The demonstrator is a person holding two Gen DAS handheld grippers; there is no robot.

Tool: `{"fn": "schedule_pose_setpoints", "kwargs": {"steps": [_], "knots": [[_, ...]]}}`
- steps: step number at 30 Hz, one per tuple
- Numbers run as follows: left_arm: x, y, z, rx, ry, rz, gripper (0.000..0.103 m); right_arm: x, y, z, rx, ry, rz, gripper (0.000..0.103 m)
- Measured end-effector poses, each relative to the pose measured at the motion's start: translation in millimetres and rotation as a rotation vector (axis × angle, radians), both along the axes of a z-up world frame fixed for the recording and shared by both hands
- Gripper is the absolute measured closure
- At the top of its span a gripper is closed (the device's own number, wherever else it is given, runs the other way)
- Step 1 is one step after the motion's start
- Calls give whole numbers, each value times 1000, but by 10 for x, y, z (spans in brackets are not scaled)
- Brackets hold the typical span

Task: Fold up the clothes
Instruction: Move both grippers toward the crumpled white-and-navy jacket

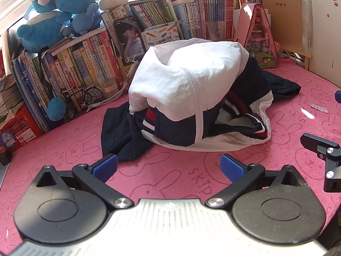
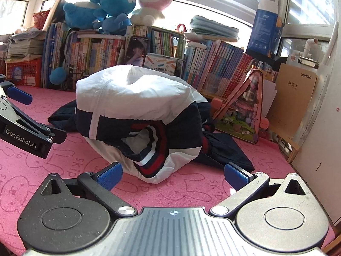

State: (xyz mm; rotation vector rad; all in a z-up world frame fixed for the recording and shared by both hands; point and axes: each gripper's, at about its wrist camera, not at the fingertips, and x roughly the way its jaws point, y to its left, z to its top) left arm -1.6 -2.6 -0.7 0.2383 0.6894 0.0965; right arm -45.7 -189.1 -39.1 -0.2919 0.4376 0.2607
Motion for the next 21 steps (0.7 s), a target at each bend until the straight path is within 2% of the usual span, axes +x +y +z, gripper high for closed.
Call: {"fn": "schedule_pose_setpoints", "kwargs": {"steps": [6,8,13,21], "knots": [[-106,-170,-49,86,-54,4,0,-18,119,-2,-91,-41,-15,0],[-129,-118,-80,50,-49,4,0,41,57,19,-53,-19,-16,0],[11,7,-29,-28,22,-8,0,67,-23,9,7,28,-3,0],[-30,16,-41,-44,32,-11,0,113,-83,7,92,92,10,0]]}}
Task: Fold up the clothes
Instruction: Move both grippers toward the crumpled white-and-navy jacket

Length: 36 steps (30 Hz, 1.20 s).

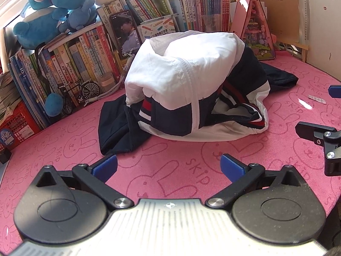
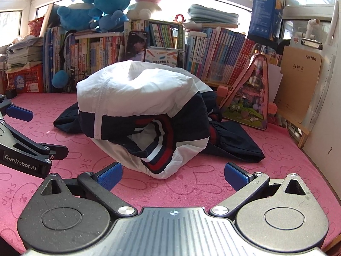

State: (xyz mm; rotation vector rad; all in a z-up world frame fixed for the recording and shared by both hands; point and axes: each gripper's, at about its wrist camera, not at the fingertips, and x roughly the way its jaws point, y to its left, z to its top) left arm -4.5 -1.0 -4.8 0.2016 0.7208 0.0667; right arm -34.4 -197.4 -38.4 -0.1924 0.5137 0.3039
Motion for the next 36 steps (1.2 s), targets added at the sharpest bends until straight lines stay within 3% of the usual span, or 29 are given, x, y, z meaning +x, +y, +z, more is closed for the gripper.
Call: {"fn": "schedule_pose_setpoints", "kwargs": {"steps": [9,23,36], "knots": [[3,22,-36,-42,22,1,0,-138,151,-23,-104,-65,36,0],[-5,35,-42,-56,27,4,0,-49,111,10,-19,-1,61,0],[15,48,-107,-89,66,1,0,-23,175,-92,-58,25,57,0]]}}
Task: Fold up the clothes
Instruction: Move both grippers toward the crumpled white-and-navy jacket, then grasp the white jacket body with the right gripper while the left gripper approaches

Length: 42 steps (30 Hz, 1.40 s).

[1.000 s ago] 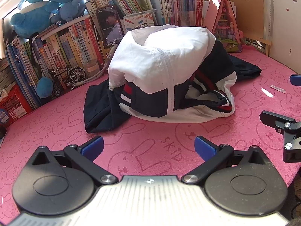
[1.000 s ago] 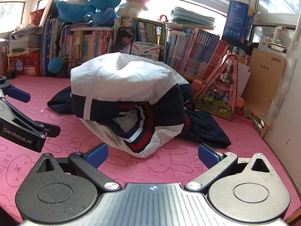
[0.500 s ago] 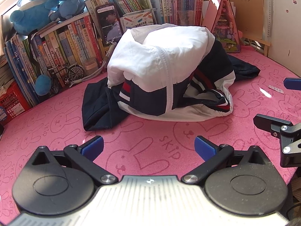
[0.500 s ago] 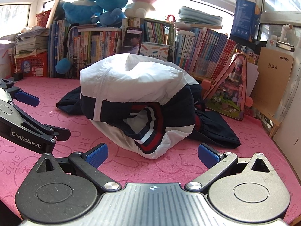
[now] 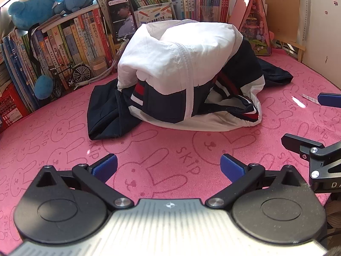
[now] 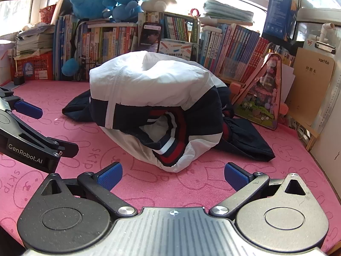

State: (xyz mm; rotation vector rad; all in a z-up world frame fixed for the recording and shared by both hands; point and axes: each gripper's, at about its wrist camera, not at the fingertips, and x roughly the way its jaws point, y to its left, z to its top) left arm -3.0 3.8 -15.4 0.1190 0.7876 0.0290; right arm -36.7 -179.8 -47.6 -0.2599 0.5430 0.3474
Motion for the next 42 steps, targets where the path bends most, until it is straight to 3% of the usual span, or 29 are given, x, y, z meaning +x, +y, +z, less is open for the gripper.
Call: {"fn": "schedule_pose_setpoints", "kwargs": {"steps": [21,31,34,38,42], "knots": [[165,33,-236,-52,91,-13,0,256,-12,-273,-29,127,-10,0],[272,167,-229,-58,74,23,0,397,-53,-245,-7,94,-25,0],[376,339,-106,-93,30,81,0,590,-137,-155,57,63,-93,2],[523,515,17,-185,-19,132,0,937,-46,-86,106,34,-100,18],[628,515,-76,-208,10,154,0,1408,372,-284,-9,33,-72,21]]}}
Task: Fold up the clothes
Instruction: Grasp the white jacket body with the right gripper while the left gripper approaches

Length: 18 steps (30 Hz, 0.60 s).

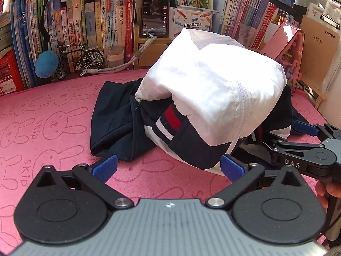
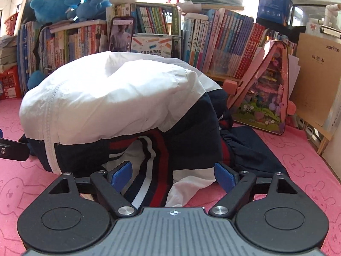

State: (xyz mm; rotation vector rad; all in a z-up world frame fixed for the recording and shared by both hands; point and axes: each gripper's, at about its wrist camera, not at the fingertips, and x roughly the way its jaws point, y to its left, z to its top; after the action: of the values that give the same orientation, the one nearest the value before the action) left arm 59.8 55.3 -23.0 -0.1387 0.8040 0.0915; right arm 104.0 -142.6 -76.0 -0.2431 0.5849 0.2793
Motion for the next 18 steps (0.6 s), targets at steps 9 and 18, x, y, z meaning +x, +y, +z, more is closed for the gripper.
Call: {"fn": "schedule_pose_setpoints", "kwargs": {"steps": [9,18], "knots": [[83,-133,-281,138,69,0,0,494,79,-248,-26,-46,-155,66],[224,-224,-302,102,46,-20,0,5,-1249,126,204,-123,-396,80]]}}
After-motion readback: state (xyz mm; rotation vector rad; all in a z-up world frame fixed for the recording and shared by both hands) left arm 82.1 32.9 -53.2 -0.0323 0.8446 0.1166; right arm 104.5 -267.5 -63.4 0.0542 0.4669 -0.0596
